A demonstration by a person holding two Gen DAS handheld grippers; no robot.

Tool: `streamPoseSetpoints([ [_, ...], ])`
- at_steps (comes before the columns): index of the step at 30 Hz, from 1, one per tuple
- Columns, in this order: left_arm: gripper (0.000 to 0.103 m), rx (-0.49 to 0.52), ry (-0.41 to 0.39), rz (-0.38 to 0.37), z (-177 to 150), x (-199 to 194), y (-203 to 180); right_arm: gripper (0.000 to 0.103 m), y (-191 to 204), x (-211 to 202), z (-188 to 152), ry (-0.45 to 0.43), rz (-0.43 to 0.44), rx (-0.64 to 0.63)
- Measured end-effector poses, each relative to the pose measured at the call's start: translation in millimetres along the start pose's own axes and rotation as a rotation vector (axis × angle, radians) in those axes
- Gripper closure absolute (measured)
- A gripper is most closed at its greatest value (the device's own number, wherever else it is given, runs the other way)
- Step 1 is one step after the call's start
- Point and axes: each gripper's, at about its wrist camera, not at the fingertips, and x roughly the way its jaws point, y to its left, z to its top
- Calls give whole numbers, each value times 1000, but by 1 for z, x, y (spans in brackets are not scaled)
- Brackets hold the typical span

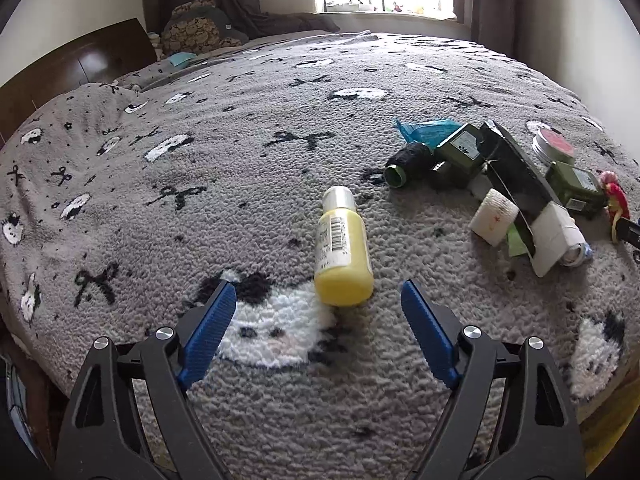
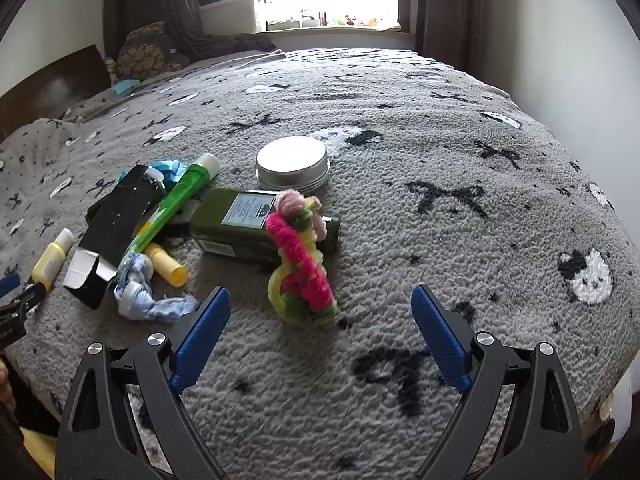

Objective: Collect trash
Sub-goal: 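Grasp the yellow bottle with left tool while right tool grasps the pipe-cleaner toy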

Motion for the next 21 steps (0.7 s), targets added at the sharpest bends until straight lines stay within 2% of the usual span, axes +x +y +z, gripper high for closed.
streamPoseSetpoints([
  [2, 24, -15, 15, -23, 6, 10, 1, 13, 0, 7, 6, 5, 3, -3],
  [3, 27, -17, 22, -30, 8, 15, 1, 15, 1, 10, 8, 10, 9, -7],
  [7, 34, 1, 38, -21, 16, 30, -4, 23, 9, 22, 16, 25, 27, -29],
  [9, 43, -7, 55, -53, 18, 37, -4, 38, 10, 27, 19, 35, 44, -22],
  [12, 51, -32, 55, -84, 20, 40, -3, 52, 8, 38, 22, 73, 76, 7],
  [14, 55, -25, 58, -95, 21, 42, -4, 58, 9, 42, 23, 86, 66, -3],
  [17, 65, -17, 64, -118, 23, 43, -4, 72, 13, 44, 20, 87, 49, -35],
  [18, 71, -20, 64, -123, 23, 43, -3, 74, 13, 43, 19, 82, 46, -42],
  [21, 72, -27, 65, -132, 23, 42, -3, 76, 11, 40, 18, 78, 56, -42],
])
